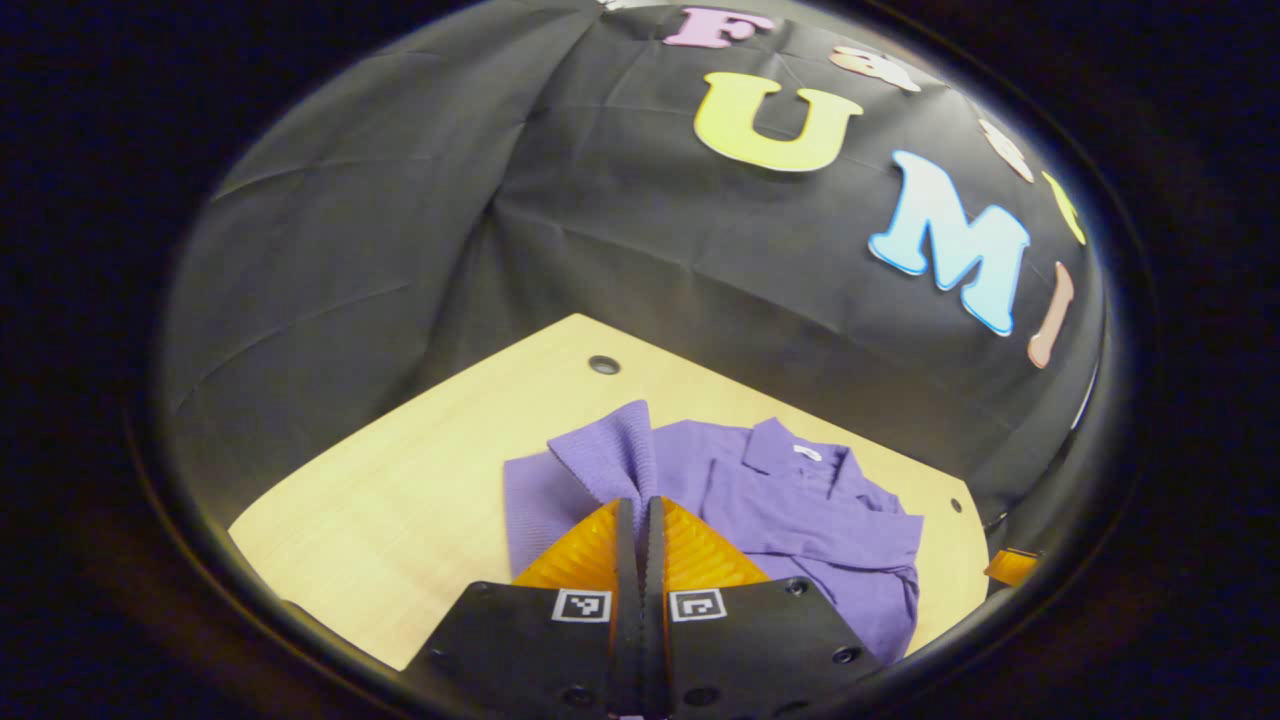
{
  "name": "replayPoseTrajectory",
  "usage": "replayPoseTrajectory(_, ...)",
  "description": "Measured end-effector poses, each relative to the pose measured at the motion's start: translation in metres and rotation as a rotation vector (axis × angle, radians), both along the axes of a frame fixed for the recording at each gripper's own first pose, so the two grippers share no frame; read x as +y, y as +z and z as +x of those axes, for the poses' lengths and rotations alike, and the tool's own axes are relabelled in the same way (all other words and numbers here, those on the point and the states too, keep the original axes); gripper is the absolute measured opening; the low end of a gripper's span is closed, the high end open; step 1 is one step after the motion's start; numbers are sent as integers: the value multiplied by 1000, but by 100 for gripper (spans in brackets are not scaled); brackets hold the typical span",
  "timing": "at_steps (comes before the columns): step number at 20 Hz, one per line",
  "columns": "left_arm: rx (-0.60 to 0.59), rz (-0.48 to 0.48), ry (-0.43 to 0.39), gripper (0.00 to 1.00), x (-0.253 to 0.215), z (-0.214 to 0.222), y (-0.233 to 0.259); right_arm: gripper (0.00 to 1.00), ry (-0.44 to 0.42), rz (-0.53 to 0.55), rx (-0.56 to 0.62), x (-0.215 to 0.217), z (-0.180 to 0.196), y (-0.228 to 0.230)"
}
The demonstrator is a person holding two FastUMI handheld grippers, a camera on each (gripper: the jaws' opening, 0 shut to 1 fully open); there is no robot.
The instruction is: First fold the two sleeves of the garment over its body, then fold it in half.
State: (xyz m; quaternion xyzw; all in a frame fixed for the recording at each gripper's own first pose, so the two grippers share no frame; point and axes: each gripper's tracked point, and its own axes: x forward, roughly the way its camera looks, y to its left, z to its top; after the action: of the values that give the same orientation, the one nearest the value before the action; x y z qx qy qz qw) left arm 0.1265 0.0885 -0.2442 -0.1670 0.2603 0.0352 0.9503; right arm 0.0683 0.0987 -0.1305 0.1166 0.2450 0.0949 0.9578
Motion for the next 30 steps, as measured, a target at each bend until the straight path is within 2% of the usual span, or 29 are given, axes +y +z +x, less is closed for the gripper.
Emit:
replayPoseTrajectory(10, -50, -41, -210, 7, -148, 48, 23, 97, -30, 5, 10, -38, -12, -16)
replayPoseTrajectory(18, -29, -35, -361, 7, -270, 75, 3, 97, -45, -44, 29, -85, -25, -32)
replayPoseTrajectory(25, 30, 13, -468, 7, -340, 78, -32, 97, -42, -48, 81, -109, -31, -55)
replayPoseTrajectory(30, 84, 67, -521, 7, -356, 81, -60, 97, -95, -39, 94, -116, -34, -57)
